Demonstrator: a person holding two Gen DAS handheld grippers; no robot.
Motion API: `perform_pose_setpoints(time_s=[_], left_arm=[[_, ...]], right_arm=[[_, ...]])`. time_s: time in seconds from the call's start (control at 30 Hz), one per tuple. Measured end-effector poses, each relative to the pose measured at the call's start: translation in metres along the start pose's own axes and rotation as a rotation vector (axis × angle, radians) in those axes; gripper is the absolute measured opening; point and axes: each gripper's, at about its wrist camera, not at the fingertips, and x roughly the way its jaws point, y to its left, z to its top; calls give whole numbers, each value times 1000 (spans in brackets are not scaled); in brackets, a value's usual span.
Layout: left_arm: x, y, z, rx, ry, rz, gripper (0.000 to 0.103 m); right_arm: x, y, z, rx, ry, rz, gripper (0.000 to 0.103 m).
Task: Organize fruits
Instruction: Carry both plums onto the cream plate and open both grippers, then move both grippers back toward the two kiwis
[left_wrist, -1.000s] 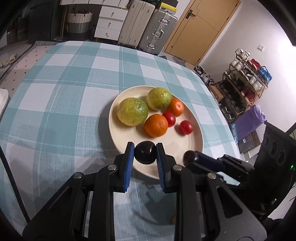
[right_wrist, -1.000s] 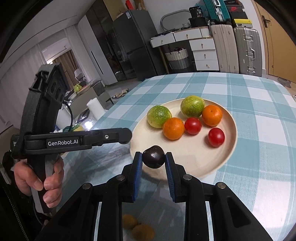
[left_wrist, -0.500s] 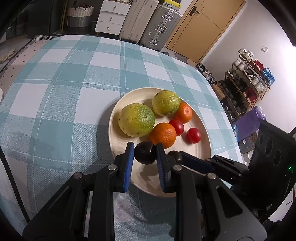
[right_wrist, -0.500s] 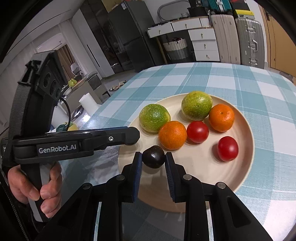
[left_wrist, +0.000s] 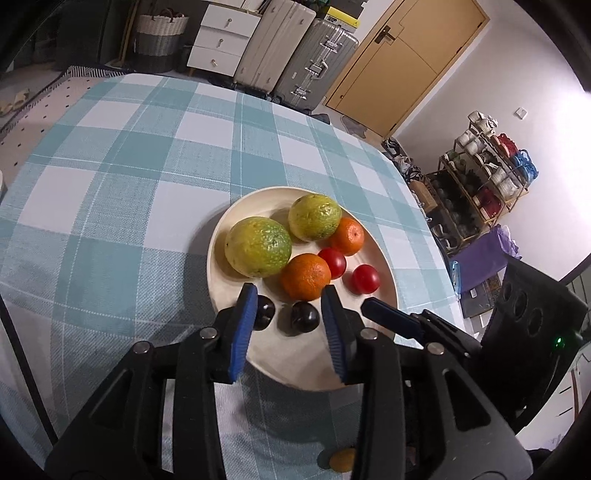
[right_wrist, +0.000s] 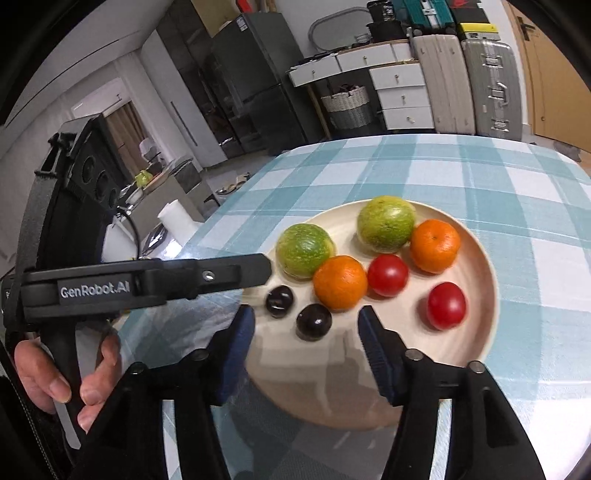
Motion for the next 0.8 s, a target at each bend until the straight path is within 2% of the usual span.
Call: perform_pose_setpoints(time_s=[0.2, 0.3, 0.33, 0.43, 0.5, 0.6, 0.7, 0.8], left_arm=[[-13, -3, -13, 3, -6, 27, 43], [-21, -8, -23, 26, -20, 51, 43], [-23, -10, -27, 31, -21, 60, 44], [-28, -15, -36, 46, -27, 87, 52], [-32, -20, -42, 56, -35, 123, 65], [-39, -28, -52, 92, -64, 193, 68], [-44, -34, -58, 106, -73, 210, 76], [-48, -39, -63, 117, -77, 219, 80]], right_arm=[[-20, -3, -10, 7, -24, -23, 66], [-29, -4, -14, 14, -42, -41, 83], [-38, -6, -17, 21, -67, -56, 84], [-46, -7, -20, 26, -82, -63, 85], [-52, -9, -23, 34, -93, -78, 86], [-61, -9, -27, 42, -108, -86, 86], [-71, -8, -31, 36, -124, -99, 88], [-80, -8, -37, 39, -136, -113, 89]])
